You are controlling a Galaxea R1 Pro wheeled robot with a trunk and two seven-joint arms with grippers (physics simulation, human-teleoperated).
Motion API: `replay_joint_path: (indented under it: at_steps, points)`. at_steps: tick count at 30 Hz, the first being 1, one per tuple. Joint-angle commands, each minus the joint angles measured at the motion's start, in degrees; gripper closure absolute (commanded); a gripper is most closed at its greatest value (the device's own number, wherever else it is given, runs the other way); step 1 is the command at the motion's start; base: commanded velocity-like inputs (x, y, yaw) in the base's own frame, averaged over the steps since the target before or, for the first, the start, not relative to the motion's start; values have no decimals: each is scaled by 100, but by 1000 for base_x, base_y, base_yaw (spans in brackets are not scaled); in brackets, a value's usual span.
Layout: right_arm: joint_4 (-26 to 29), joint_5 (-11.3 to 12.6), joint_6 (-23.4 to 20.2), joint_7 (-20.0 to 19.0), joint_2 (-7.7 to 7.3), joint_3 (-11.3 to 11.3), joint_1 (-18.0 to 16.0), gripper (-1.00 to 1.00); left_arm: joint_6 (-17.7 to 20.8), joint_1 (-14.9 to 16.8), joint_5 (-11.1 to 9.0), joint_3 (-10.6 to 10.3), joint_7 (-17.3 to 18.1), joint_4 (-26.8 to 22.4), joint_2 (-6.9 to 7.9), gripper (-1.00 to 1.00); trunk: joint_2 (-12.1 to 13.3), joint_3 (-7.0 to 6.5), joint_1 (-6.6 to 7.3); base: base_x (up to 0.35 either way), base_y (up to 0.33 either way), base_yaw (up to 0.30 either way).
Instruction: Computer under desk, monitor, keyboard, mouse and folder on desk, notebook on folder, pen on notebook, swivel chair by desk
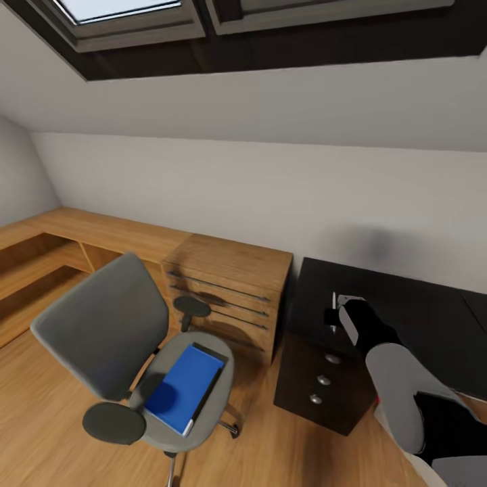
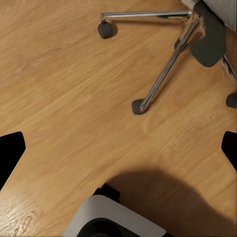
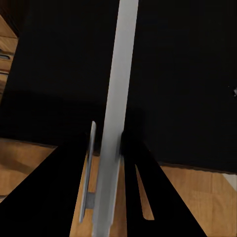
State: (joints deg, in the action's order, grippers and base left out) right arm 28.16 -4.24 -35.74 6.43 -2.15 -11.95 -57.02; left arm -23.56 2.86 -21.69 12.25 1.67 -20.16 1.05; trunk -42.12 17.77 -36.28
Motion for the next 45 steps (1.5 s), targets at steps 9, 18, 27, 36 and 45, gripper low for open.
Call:
replay_joint_path:
  at_steps: [9,18,27,36,45]
  points:
    - [-347,-10,7,-45,-166,-28,-19,100,-10,2,-46,-4,18,3,7,-100,-5,7,-4,227,0,0]
    - [-518,-9,173,-58,-181,-27,-20,100,-9,3,-46,1,13,3,9,-100,-5,7,-4,18,0,0]
    - [-638,-21,564,-71,-195,-22,-20,100,-8,3,-78,15,-21,10,17,-100,-5,7,-4,1,0,0]
    - [-639,-33,809,-72,-198,-11,-20,100,-8,4,-89,67,-35,12,18,-100,-366,169,-202,0,0,0]
    - [-645,-41,1022,-64,-198,-9,-20,100,-10,3,-90,75,-35,12,18,-100,-727,330,-400,0,0,0]
